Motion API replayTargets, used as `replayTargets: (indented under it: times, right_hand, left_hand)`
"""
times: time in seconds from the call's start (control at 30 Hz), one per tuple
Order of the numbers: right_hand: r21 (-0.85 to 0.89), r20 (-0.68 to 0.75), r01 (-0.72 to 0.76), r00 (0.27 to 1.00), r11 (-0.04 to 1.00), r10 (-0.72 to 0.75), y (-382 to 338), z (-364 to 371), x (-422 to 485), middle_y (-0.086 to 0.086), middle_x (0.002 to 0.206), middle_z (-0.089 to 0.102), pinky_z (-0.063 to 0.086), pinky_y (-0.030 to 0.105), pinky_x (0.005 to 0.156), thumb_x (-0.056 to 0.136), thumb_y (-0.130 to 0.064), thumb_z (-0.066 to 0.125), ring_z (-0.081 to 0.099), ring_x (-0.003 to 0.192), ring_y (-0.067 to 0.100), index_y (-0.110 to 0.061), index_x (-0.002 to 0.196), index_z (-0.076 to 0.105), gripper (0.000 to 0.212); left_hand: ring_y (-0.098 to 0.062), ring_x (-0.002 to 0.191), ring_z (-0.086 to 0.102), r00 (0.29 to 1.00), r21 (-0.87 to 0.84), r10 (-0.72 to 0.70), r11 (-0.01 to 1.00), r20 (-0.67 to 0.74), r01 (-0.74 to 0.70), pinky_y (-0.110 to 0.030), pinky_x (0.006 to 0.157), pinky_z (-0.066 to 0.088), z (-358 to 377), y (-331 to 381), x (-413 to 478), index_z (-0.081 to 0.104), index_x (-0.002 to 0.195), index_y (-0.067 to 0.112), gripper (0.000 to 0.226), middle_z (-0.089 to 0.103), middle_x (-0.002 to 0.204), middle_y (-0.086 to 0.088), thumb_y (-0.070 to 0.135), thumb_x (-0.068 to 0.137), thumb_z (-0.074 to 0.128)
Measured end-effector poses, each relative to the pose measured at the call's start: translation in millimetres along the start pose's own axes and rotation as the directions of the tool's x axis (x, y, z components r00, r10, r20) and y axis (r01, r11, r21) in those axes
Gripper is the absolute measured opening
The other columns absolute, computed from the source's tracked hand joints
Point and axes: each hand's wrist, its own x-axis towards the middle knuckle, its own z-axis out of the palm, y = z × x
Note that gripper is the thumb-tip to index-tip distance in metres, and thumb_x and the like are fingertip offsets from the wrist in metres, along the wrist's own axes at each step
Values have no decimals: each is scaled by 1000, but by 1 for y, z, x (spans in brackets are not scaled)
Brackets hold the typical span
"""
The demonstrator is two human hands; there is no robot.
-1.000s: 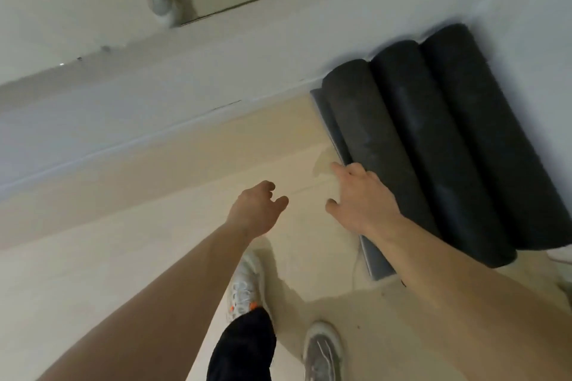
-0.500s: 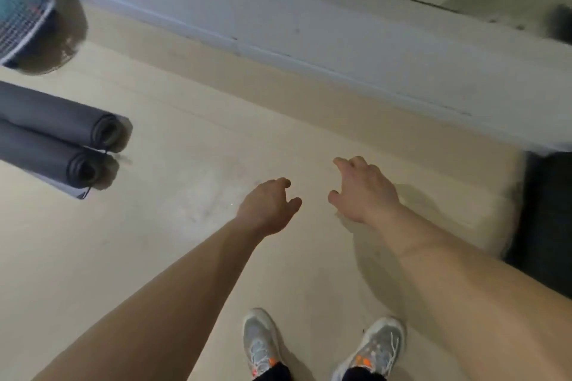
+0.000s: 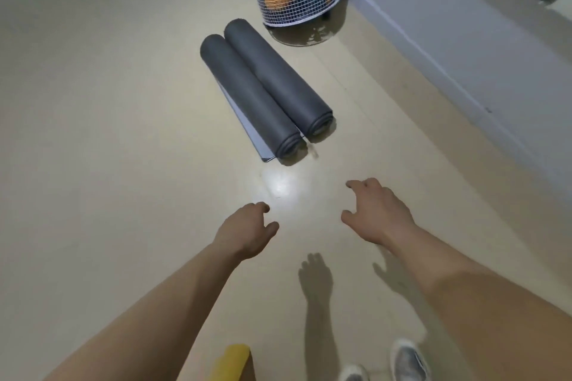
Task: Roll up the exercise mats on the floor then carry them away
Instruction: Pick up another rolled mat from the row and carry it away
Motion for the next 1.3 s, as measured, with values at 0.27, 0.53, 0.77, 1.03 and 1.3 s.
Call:
replayTargets:
  times: [0.27,0.53,0.77,1.03,1.3]
  right_hand:
    - [-109,115,94,990,990,-81,-130,-7,123,3,151,39,50,41,96,97,-39,54,45,132,29,-26,156,33,64]
    - [-79,140,-54,988,995,64,-203,-55,266,1,143,43,45,36,89,97,-36,56,49,123,25,-23,140,47,46]
    - [88,134,-252,962,964,239,-283,-81,363,6,150,42,53,43,95,97,-38,58,56,124,30,-24,156,36,65]
    - [348,128,-373,928,860,350,-352,-70,443,8,154,39,46,43,107,98,-41,60,52,131,29,-24,157,36,66]
    - [546,166,-504,848,669,503,-356,-44,501,8,153,37,44,41,104,97,-36,58,46,134,30,-23,158,33,68]
  left_hand:
    - [-21,130,54,993,-43,-113,993,33,114,-38,104,47,-87,-113,82,45,150,19,54,51,148,0,44,102,49]
    - [-22,132,53,992,-162,-116,979,40,121,-37,106,45,-188,-165,229,46,150,18,53,51,148,-1,43,103,49]
    - [-20,130,54,993,-118,33,993,116,-19,-35,106,44,-270,-221,329,45,150,21,52,49,150,2,45,104,48]
    - [-20,128,56,965,131,128,978,227,-161,-36,106,45,-363,-265,449,45,149,20,52,50,149,2,44,104,48]
    - [-22,129,55,945,292,240,908,224,-300,-37,106,45,-397,-244,584,50,144,19,48,54,146,0,41,102,51]
